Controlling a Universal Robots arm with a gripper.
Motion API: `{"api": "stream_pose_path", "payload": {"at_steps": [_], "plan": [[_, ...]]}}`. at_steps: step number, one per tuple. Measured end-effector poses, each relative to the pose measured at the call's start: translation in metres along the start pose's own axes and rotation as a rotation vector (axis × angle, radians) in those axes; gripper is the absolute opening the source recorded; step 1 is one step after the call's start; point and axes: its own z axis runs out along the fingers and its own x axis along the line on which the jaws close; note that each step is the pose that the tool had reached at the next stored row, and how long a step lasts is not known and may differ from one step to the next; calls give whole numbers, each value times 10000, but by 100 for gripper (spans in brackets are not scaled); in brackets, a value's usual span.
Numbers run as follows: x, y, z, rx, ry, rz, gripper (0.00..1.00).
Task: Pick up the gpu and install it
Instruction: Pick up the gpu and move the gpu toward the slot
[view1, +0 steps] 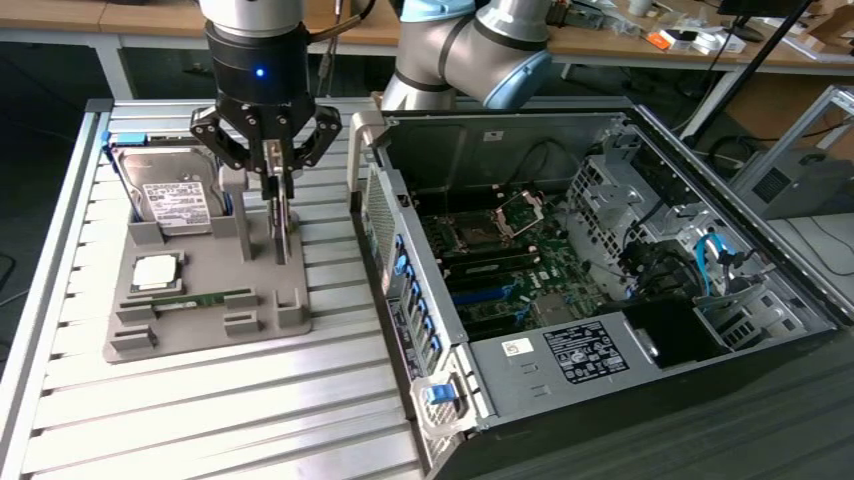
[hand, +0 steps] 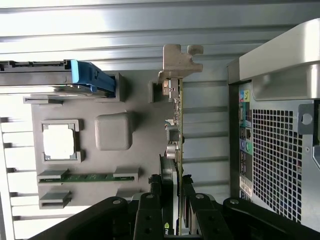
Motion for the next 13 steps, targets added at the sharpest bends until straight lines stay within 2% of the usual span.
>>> {"api": "stream_pose_path", "payload": {"at_steps": [13], "plan": [[-3, -2, -99, 0, 0, 0, 27]]}}
